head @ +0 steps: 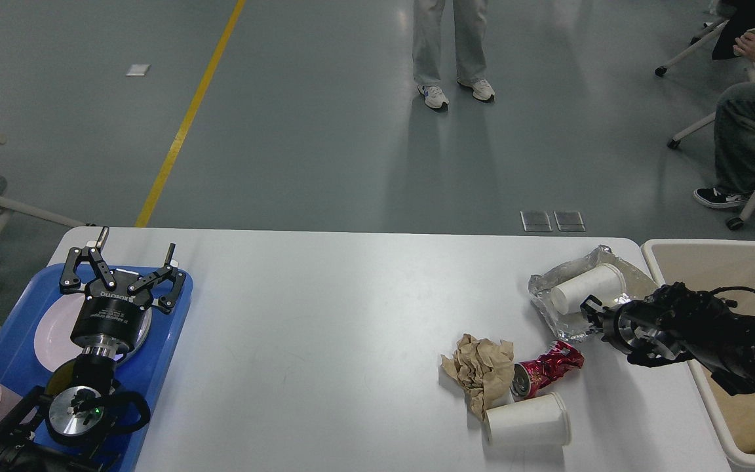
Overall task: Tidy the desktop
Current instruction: 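Grasp the foil wrapper with cup and lift it toward the bin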
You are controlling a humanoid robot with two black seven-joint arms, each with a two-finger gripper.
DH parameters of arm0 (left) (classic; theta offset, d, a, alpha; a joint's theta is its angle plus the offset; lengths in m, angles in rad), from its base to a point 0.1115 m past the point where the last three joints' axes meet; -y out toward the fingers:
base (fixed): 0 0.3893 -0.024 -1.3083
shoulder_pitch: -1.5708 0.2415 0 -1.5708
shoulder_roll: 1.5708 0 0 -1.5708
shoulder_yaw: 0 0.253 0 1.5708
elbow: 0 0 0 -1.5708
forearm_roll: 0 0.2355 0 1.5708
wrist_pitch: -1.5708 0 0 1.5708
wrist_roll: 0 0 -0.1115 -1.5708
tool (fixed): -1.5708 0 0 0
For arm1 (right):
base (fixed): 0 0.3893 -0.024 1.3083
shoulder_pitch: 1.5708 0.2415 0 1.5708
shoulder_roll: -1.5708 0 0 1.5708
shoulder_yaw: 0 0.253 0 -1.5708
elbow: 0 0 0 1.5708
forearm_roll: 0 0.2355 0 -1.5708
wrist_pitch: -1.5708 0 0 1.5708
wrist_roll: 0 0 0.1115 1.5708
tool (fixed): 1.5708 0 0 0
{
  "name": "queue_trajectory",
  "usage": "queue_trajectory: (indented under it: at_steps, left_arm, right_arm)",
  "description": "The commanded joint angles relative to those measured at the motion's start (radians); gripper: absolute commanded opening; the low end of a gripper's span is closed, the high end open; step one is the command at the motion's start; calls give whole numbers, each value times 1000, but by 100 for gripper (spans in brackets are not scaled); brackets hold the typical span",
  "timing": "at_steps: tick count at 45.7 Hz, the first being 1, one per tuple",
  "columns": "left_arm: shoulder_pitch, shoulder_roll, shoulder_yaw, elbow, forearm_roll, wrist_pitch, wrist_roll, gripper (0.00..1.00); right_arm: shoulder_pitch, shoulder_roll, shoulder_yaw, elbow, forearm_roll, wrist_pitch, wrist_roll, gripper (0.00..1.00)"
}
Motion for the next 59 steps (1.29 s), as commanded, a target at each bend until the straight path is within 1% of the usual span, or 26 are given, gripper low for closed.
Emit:
queue_trajectory:
  at_steps: [1, 6, 11, 20, 24, 27, 32, 38, 44, 47, 54, 56, 59]
  left_arm:
    - [0, 0, 0, 0, 0, 0, 0, 96]
    - [0, 0, 0, 0, 0, 0, 0, 96]
    - [0, 0, 0, 0, 0, 0, 0, 96]
    - [0, 0, 0, 0, 0, 0, 0, 96]
    - [0, 0, 0, 0, 0, 0, 0, 96]
    - [0, 0, 0, 0, 0, 0, 0, 96]
    - [0, 0, -2, 0, 0, 0, 0, 96]
    - [0, 0, -2, 0, 0, 0, 1, 96]
    - [0, 0, -2, 0, 0, 0, 0, 96]
    - [0, 0, -2, 0, 0, 0, 0, 96]
    - [0, 0, -2, 0, 0, 0, 0, 96]
    - [0, 0, -2, 0, 0, 0, 0, 96]
    - [0, 0, -2, 0, 0, 0, 0, 96]
  right_arm:
    - [2, 0, 1, -1, -3, -5, -3, 0]
    - [2, 0, 1, 1, -3, -7, -5, 0]
    - [5, -6, 4, 1, -3, -5, -18, 0]
    - [26, -15, 13, 5, 6, -7, -29, 0]
    - [48, -38, 30, 37, 8, -7, -29, 0]
    - [81, -73, 34, 103, 8, -10, -31, 0]
    - [182, -150, 31, 261, 8, -15, -31, 0]
    - [360, -279, -11, 483, 9, -15, -31, 0]
    - [564, -382, -119, 678, 14, -15, -31, 0]
    - [678, -405, -205, 781, 14, -15, -31, 0]
    - [998, -408, -452, 984, 44, 2, -29, 0]
    - [1048, -414, -485, 1011, 57, 13, -29, 0]
    - [1066, -440, -502, 1019, 60, 34, -29, 0]
